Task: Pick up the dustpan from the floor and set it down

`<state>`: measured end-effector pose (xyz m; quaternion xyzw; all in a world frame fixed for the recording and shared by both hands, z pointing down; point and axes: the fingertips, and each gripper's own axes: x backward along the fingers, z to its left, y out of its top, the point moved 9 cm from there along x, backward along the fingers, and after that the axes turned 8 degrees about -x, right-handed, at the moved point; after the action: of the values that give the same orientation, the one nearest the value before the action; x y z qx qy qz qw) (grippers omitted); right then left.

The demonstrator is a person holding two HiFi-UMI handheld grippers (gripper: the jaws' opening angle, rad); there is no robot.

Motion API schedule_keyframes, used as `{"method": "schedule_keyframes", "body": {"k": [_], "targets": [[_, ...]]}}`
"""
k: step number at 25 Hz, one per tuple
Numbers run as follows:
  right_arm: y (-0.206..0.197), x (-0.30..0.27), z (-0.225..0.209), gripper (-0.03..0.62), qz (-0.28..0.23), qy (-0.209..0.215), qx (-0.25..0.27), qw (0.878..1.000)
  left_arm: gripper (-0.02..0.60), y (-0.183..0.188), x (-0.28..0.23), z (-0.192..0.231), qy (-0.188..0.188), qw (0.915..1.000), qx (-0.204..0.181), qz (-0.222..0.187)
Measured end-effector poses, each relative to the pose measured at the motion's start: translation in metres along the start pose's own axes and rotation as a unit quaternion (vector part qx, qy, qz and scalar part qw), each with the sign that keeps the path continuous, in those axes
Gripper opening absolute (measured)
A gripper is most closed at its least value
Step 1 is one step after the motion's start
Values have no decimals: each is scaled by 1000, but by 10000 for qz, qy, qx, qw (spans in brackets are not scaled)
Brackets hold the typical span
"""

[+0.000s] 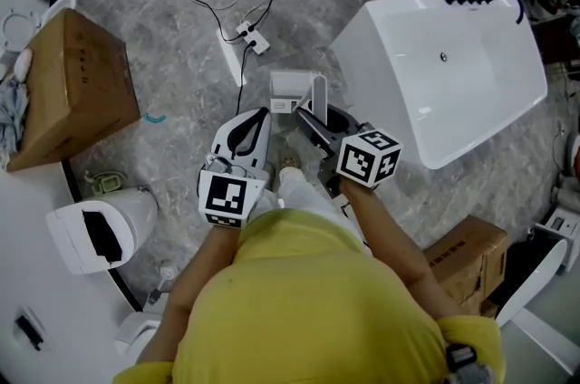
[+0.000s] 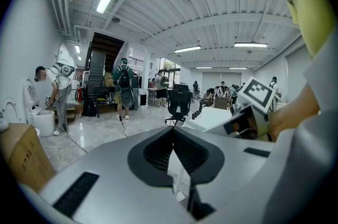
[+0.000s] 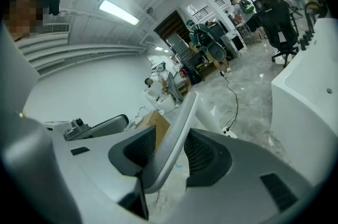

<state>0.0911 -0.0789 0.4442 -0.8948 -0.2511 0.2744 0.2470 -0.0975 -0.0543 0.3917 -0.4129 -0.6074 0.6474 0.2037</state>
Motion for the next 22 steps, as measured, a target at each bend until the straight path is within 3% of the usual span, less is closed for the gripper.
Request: {"method": "schedule_keyframes", "body": {"k": [11,22], "targets": [[-21,-41,-58,175,405,-249,2,9989,2,-4,0,-6,-63,9999,69,84],[-40,-53,-84,172,833,-733,-98,9938,2,-8,-2,-6,-61,9998,90,150]]}}
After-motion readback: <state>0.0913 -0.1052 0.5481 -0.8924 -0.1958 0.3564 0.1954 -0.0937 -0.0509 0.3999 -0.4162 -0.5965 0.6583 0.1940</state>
